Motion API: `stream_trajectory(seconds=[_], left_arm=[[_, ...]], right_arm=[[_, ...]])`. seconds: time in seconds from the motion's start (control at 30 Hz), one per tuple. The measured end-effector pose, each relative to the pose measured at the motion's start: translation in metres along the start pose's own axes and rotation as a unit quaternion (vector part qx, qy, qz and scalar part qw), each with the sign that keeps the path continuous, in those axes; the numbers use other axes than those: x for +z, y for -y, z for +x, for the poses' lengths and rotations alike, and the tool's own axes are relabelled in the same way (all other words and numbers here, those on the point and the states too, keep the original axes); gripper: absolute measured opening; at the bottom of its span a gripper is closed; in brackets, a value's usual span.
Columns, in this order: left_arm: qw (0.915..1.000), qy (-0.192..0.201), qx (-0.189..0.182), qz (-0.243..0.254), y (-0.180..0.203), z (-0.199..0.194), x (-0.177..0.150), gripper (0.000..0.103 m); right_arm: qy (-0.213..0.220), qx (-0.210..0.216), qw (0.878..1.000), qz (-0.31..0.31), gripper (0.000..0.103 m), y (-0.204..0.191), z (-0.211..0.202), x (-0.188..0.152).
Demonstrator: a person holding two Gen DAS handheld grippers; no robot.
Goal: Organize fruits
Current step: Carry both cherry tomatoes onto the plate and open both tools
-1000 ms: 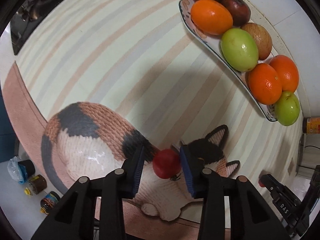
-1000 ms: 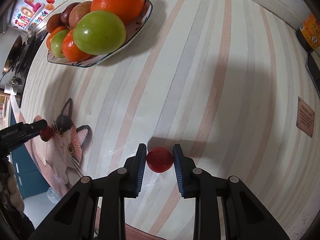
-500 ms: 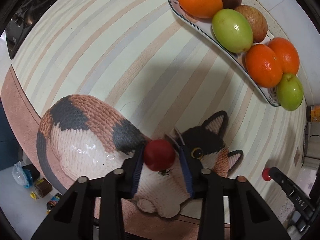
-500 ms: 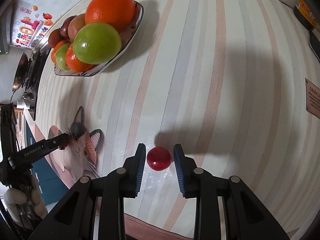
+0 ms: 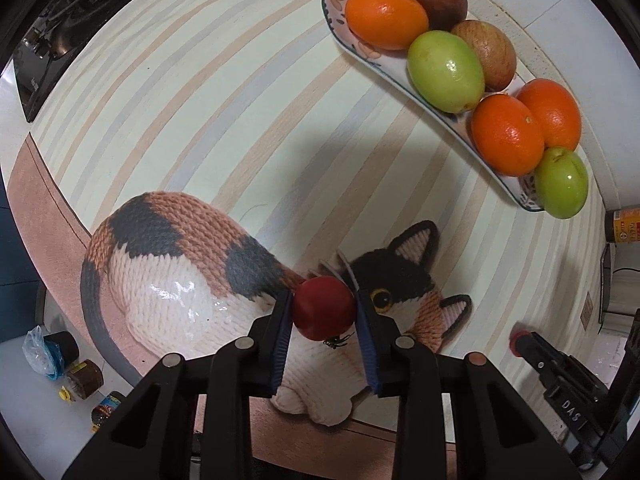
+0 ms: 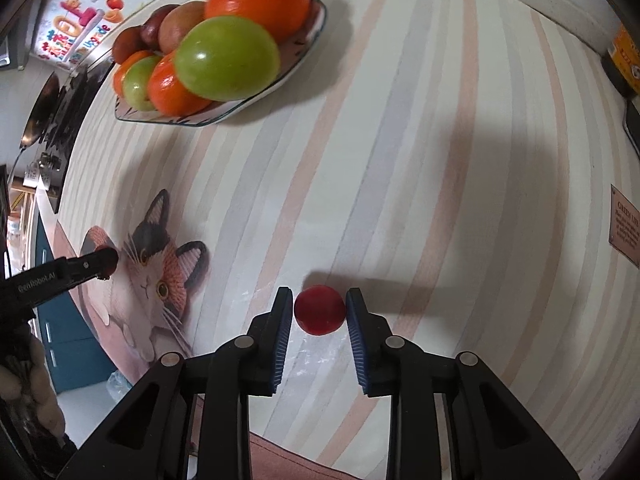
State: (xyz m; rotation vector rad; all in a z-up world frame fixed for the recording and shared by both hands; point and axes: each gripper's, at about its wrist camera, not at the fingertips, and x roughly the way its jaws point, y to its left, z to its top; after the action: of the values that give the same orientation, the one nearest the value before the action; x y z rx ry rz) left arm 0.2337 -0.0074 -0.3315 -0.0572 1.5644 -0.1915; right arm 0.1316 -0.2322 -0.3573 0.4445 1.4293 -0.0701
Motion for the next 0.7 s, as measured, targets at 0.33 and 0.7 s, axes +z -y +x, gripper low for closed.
stream_trajectory(seconds=[0.33, 0.7], left_arm=[[0.9943, 0.002, -0.093, -0.052, -0.014, -0.037, 0.036, 0.028], [0.9840, 0.030, -0.140, -0.107, -0.033, -0.072, 0.136, 0.028]], right_arm=[[0.020, 0.089, 0.996, 0.013, 0.029, -0.021, -0.028, 0.019], [0.029, 0.232, 0.972, 0.029, 0.029, -0.096, -0.041, 0.108]])
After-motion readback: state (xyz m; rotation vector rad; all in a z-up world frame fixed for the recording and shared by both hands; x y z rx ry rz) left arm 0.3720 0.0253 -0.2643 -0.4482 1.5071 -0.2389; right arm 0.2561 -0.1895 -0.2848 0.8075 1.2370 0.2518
